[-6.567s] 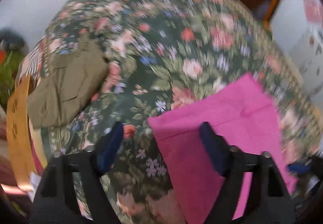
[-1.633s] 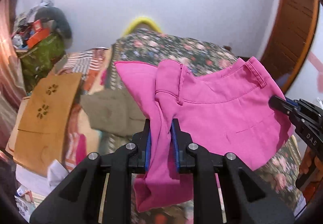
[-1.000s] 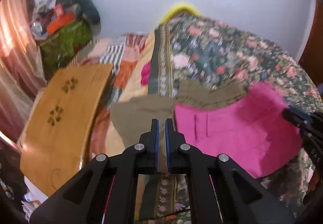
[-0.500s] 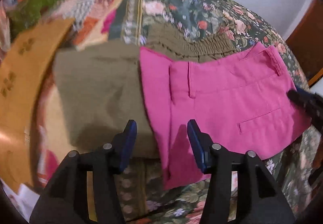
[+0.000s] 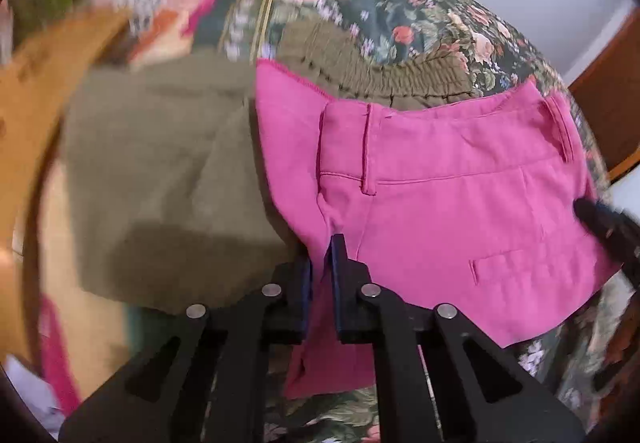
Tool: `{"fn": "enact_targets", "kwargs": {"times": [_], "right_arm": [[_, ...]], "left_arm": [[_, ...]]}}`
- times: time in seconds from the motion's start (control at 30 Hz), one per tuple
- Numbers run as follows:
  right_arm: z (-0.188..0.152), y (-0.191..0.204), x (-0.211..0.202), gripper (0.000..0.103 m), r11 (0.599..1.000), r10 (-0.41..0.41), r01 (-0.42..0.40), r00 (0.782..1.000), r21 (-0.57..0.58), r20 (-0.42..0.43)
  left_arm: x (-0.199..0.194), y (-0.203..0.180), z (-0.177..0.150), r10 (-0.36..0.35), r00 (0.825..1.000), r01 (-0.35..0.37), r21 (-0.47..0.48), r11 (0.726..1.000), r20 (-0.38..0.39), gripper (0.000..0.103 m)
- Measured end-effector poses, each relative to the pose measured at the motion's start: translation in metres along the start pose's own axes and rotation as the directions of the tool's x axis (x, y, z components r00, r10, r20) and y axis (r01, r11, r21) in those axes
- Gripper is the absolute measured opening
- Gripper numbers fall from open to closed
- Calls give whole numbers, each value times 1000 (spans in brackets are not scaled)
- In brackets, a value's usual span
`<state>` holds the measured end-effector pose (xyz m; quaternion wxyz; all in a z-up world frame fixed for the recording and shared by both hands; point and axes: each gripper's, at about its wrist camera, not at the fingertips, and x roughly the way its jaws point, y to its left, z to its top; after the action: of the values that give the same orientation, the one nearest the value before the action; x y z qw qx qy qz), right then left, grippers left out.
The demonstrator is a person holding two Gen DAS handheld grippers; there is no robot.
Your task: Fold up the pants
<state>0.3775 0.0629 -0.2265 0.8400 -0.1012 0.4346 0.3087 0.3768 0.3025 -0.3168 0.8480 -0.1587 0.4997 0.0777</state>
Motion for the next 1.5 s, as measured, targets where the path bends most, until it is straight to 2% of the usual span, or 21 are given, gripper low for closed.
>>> {"fn": "enact_targets", "kwargs": {"times": [0.1, 0.2, 0.33, 0.43, 0.5, 0.6, 0.67, 0.73, 0.87, 0.97, 1.0, 1.03, 1.1, 1.2, 1.27, 1.33, 1.4, 1.5], "right_arm": [[9, 5, -7, 6, 1000, 19, -19, 999, -4, 37], [19, 14, -11, 5, 999, 28, -27, 997, -22, 68], [29, 23, -8, 5, 999, 49, -47, 994, -20, 102], [31, 32, -1, 6, 998, 61, -59, 993, -27, 100], [31, 39, 11, 6, 997, 64, -62, 997, -35, 42], [25, 45, 29, 10, 997, -26, 24, 999, -77, -32], [20, 39, 33, 10, 996, -54, 48, 996, -80, -71], [14, 27, 28, 11, 996, -62, 56, 994, -68, -93], [4, 11, 1, 11, 999, -48, 47, 995, -17, -83], [0, 13, -33, 25, 999, -35, 35, 998, -2, -42], [0, 17, -46, 34, 999, -40, 40, 999, -10, -14], [-1, 21, -57, 38, 999, -41, 41, 999, -20, 11], [0, 32, -84, 38, 998, -33, 37, 997, -41, 75], [3, 50, -129, 39, 998, -1, 11, 987, -57, 160], [4, 63, -159, 39, 998, 27, -13, 974, -64, 224], [3, 76, -190, 39, 997, 47, -26, 958, -77, 284], [2, 86, -217, 39, 995, 69, -40, 938, -90, 340], [-7, 100, -260, 39, 993, 100, -61, 903, -106, 418]], "left_arm": [[-26, -9, 5, 94, 991, -100, 61, 993, 92, 1], [-53, -6, 16, 104, 980, -116, 65, 991, 168, 1], [-74, 7, 28, 161, 958, -180, 60, 982, 238, 1], [-67, 20, 30, 189, 958, -204, 52, 978, 217, 1], [-48, 25, 27, 232, 959, -245, 59, 968, 165, 2], [-8, 30, 16, 337, 939, -342, 101, 934, 66, 4], [0, 33, 7, 377, 924, -382, 134, 915, 60, 8], [-5, 34, 2, 390, 919, -395, 150, 906, 65, 12], [-29, 39, -2, 371, 928, -373, 131, 918, 45, 14], [-57, 37, -8, 348, 936, -352, 116, 929, 57, 14], [-73, 34, -11, 332, 941, -339, 114, 934, 71, 14], [-84, 31, -12, 323, 943, -331, 115, 937, 83, 15], [-115, 21, -18, 296, 947, -312, 123, 942, 127, 16], [-170, 1, -29, 243, 947, -273, 133, 953, 210, 26], [-213, -14, -38, 200, 937, -248, 141, 958, 285, 35], [-254, -29, -49, 170, 918, -236, 146, 961, 359, 42], [-300, -46, -65, 131, 890, -218, 156, 964, 436, 43], [-354, -68, -89, 85, 857, -202, 179, 963, 509, 45]]}}
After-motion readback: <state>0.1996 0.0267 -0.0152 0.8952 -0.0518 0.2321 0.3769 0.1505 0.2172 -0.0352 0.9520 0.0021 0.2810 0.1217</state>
